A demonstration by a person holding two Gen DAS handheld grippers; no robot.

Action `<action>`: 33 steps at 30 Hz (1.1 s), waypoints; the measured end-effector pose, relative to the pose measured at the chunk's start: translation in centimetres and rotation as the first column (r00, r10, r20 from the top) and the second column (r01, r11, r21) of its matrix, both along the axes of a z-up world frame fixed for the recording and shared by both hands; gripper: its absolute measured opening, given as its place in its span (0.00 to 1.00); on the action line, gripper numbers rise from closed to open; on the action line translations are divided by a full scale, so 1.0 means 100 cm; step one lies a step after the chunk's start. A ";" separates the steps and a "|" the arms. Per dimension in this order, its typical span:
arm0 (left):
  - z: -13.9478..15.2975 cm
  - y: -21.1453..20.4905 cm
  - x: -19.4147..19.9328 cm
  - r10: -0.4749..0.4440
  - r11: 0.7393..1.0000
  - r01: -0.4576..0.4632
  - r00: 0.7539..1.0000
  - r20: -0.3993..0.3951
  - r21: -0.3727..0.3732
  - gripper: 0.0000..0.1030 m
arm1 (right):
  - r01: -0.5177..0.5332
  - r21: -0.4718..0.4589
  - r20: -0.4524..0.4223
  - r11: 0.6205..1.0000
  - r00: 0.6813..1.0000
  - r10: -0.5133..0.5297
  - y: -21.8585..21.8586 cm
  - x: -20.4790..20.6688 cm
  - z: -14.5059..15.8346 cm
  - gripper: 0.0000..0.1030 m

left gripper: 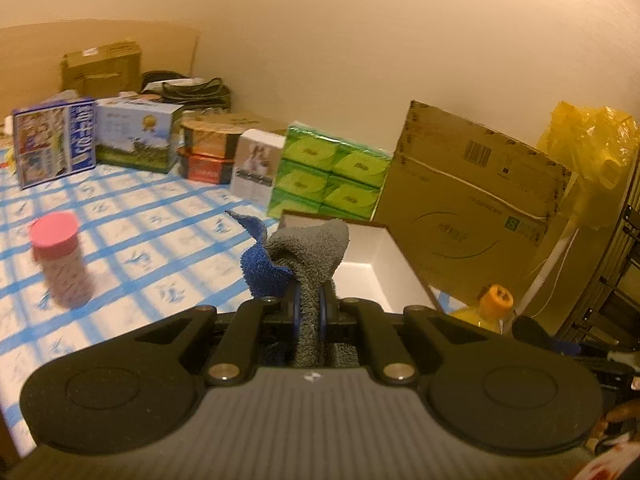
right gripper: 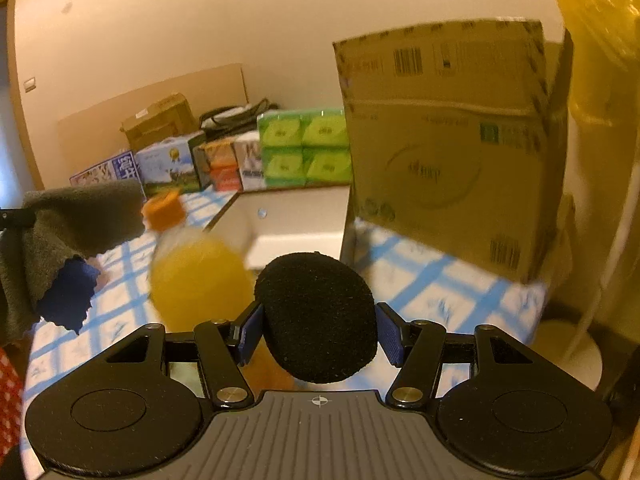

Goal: Organize soft objects
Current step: 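Carry the grey cloth and black sponge over the box with both tools, then release the grey cloth and black sponge into the box, then withdraw both tools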

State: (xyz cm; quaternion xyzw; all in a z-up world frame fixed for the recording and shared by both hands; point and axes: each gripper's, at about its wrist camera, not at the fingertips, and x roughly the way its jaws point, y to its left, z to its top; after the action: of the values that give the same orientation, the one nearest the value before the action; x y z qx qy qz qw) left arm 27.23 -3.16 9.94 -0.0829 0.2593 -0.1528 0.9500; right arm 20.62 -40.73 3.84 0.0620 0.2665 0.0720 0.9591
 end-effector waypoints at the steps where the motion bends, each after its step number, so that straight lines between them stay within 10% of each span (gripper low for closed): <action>1: 0.001 -0.005 0.008 -0.008 1.000 0.008 1.000 0.003 0.002 0.07 | -0.005 -0.005 0.008 1.000 1.000 0.005 -0.004 0.009 0.001 0.58; 25: -0.060 -0.140 0.244 -0.138 0.989 0.142 0.986 -0.095 0.032 0.08 | -0.175 0.082 -0.044 0.981 0.983 0.179 -0.012 0.252 -0.055 0.58; 33: -0.087 -0.155 0.283 -0.138 0.981 0.155 0.981 -0.138 0.119 0.32 | -0.130 0.113 -0.041 0.985 0.990 0.136 -0.001 0.289 -0.065 0.71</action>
State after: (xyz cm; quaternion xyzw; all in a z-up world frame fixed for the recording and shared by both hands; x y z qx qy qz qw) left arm 55.53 -18.63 1.29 -0.0114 0.3349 -0.1997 0.9208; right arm 49.47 -40.87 -2.68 0.0986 0.2889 0.1489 0.9405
